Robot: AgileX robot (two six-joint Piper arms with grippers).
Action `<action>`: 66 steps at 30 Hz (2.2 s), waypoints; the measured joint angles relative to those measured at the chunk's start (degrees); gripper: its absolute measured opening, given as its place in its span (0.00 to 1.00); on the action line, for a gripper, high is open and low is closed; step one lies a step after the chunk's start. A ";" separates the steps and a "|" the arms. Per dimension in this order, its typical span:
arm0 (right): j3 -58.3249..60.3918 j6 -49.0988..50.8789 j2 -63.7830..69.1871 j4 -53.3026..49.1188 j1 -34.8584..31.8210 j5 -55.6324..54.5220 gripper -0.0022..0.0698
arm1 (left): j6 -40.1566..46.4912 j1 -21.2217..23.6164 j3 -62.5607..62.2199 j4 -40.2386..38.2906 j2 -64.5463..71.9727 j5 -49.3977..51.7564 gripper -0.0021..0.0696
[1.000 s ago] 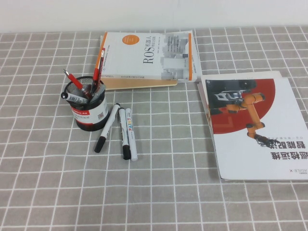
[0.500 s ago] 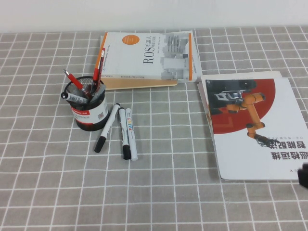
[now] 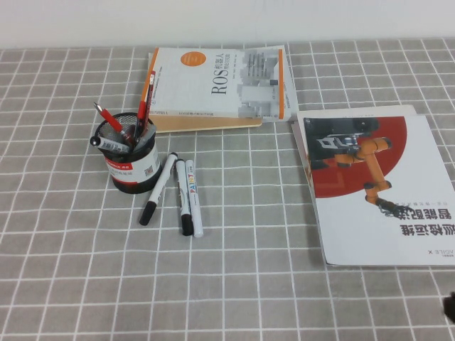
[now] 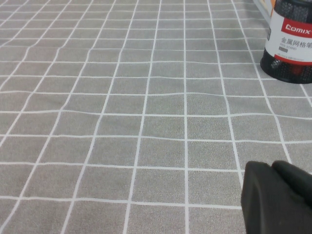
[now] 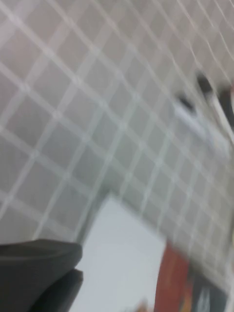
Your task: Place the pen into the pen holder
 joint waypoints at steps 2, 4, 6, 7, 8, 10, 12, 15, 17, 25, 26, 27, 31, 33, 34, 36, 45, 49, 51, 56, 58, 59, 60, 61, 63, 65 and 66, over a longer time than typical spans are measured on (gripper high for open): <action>4.47 0.00 -3.01 0.00 -4.55 -3.77 0.01 | 0.00 0.00 0.00 0.00 0.00 0.00 0.02; 7.76 0.00 -6.08 0.00 -8.70 -5.36 0.01 | 0.00 0.00 0.00 0.00 0.00 0.00 0.02; 10.27 0.00 -9.87 0.00 -13.33 -5.64 0.01 | 0.00 0.00 0.00 0.00 0.00 0.00 0.02; 10.69 0.00 -11.74 0.00 -15.73 -5.64 0.01 | 0.00 0.00 0.00 0.00 0.00 0.00 0.02; 10.85 0.00 -13.21 0.00 -17.71 -5.64 0.01 | 0.00 0.00 0.00 0.00 0.00 0.00 0.02; 10.96 0.00 -16.61 -0.73 -22.68 -5.90 0.01 | 0.00 0.00 0.00 0.00 0.00 0.00 0.02; 10.97 0.00 -19.40 -1.99 -27.52 -6.48 0.01 | 0.00 0.00 0.00 0.00 0.00 0.00 0.02; 10.97 0.00 -22.00 -2.80 -33.72 -6.97 0.01 | 0.00 0.00 0.00 0.00 0.00 0.00 0.02; 10.97 0.00 -22.41 -2.88 -36.83 -6.96 0.01 | 0.00 0.00 0.00 0.00 0.00 0.00 0.02; 10.97 0.00 -22.41 -3.02 -39.95 -2.85 0.01 | 0.00 0.00 0.00 0.00 0.00 0.00 0.02; 10.97 0.00 -22.53 -3.02 -39.95 -2.12 0.01 | 0.00 0.00 0.00 0.00 0.00 0.00 0.02; 10.97 0.00 -22.80 -3.02 -39.95 -1.23 0.01 | 0.00 0.00 0.00 0.00 0.00 0.00 0.02; 11.07 -2.81 -24.36 1.03 -39.95 2.00 0.01 | 0.00 0.00 0.00 0.00 0.00 0.00 0.02; 11.07 -7.22 -24.39 5.29 -39.95 4.29 0.01 | 0.00 0.00 0.00 0.00 0.00 0.00 0.02; 11.07 -9.81 -24.39 7.77 -39.95 5.90 0.01 | 0.00 0.00 0.00 0.00 0.00 0.00 0.02; 11.07 -13.21 -24.39 11.42 -39.95 8.70 0.01 | 0.00 0.00 0.00 0.00 0.00 0.00 0.02; 11.07 -11.94 -24.39 11.95 -39.85 9.87 0.01 | 0.00 0.00 0.00 0.00 0.00 0.00 0.02; 11.07 -9.98 -24.39 10.64 -37.22 9.76 0.01 | 0.00 0.00 0.00 0.00 0.00 0.00 0.02; 11.07 -9.40 -24.39 10.52 -35.61 9.76 0.01 | 0.00 0.00 0.00 0.00 0.00 0.00 0.02; 11.07 -9.18 -24.39 8.84 -34.58 9.76 0.01 | 0.00 0.00 0.00 0.00 0.00 0.00 0.02; 11.07 -9.18 -24.39 7.27 -34.54 9.76 0.01 | 0.00 0.00 0.00 0.00 0.00 0.00 0.02; 11.07 -9.18 -24.39 6.97 -34.54 9.76 0.01 | 0.00 0.00 0.00 0.00 0.00 0.00 0.02; 11.07 -9.18 -24.39 6.56 -34.54 9.76 0.01 | 0.00 0.00 0.00 0.00 0.00 0.00 0.02; 11.07 -9.18 -24.39 6.30 -34.45 9.76 0.01 | 0.00 0.00 0.00 0.00 0.00 0.00 0.02; 11.07 -9.18 -24.39 6.09 -34.45 9.76 0.01 | 0.00 0.00 0.00 0.00 0.00 0.00 0.02; 11.07 -9.18 -24.39 6.04 -34.45 9.76 0.01 | 0.00 0.00 0.00 0.00 0.00 0.00 0.02; 11.07 -9.18 -24.39 6.04 -34.45 9.76 0.01 | 0.00 0.00 0.00 0.00 0.00 0.00 0.02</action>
